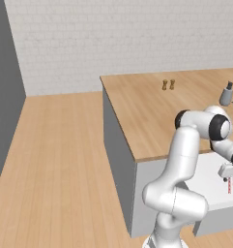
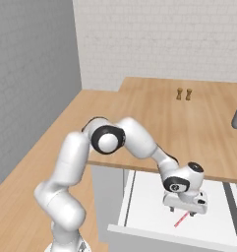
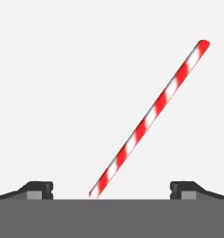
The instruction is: Take a straw from the drawer in front and place it inside the glass cup on the dining counter.
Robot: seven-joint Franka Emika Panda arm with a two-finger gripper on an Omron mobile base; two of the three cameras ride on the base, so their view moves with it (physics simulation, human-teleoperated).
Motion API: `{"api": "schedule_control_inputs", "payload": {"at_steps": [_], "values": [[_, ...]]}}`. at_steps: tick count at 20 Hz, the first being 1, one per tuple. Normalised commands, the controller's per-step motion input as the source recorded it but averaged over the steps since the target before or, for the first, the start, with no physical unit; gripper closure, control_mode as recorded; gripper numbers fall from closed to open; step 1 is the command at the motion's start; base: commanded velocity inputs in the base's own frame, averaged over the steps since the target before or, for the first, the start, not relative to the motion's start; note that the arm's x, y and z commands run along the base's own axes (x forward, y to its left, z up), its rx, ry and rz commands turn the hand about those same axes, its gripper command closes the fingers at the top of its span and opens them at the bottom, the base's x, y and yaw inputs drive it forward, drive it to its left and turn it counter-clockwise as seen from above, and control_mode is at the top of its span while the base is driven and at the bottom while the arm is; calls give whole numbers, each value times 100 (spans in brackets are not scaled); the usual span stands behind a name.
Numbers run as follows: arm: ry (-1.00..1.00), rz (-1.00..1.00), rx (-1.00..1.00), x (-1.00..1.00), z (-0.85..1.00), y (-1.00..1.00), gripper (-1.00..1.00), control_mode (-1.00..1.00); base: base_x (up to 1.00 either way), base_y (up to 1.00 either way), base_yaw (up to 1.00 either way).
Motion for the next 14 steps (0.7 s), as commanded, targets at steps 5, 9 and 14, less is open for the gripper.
{"api": "schedule_control_inputs", "payload": {"at_steps": [5,9,14], "values": [[-8,-12,0,44,-39,-10,-100,-100,0,0,0],[0,-12,0,10,-48,-29,-100,-100,0,0,0],[0,-12,0,0,-41,-8,-100,-100,0,0,0]]}}
